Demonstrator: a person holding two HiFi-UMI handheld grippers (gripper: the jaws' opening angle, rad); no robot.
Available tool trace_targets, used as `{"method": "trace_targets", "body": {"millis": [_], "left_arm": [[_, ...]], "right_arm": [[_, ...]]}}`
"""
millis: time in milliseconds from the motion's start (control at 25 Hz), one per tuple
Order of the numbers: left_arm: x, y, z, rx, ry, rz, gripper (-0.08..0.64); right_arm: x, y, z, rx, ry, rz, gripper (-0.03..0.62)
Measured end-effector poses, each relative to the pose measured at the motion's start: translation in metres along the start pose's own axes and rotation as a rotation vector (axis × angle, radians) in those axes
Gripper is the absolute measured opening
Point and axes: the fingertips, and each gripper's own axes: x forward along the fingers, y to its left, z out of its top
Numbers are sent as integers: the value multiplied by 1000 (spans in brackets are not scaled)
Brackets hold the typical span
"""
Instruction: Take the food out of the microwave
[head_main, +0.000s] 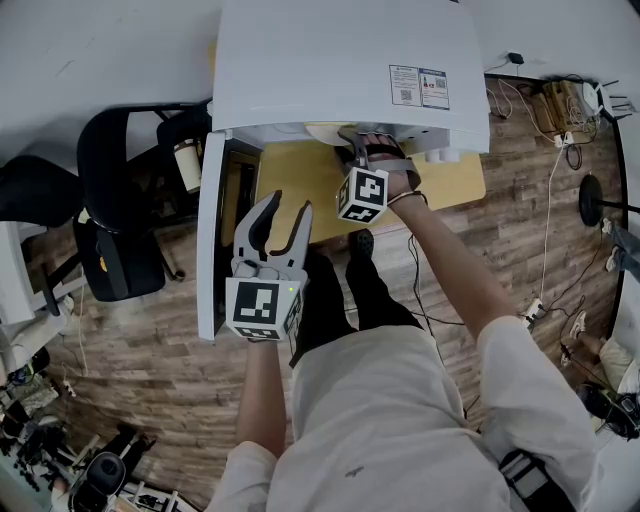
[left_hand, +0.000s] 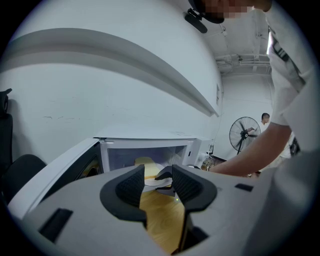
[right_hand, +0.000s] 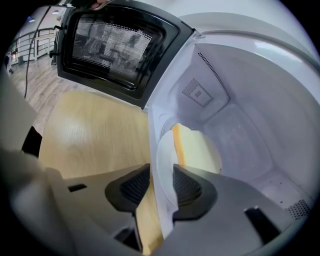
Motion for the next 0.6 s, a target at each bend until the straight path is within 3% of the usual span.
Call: {"method": "trace_targets", "body": {"millis": [240,600], "left_arm": [[1,-3,0,-3,-1,1,152],[2,-5,1,-3,-6,3,152]], "right_arm": [[-1,-3,-2,-15,10,-24,86],[-3,-3,-1,-46,14,-41,78]]}}
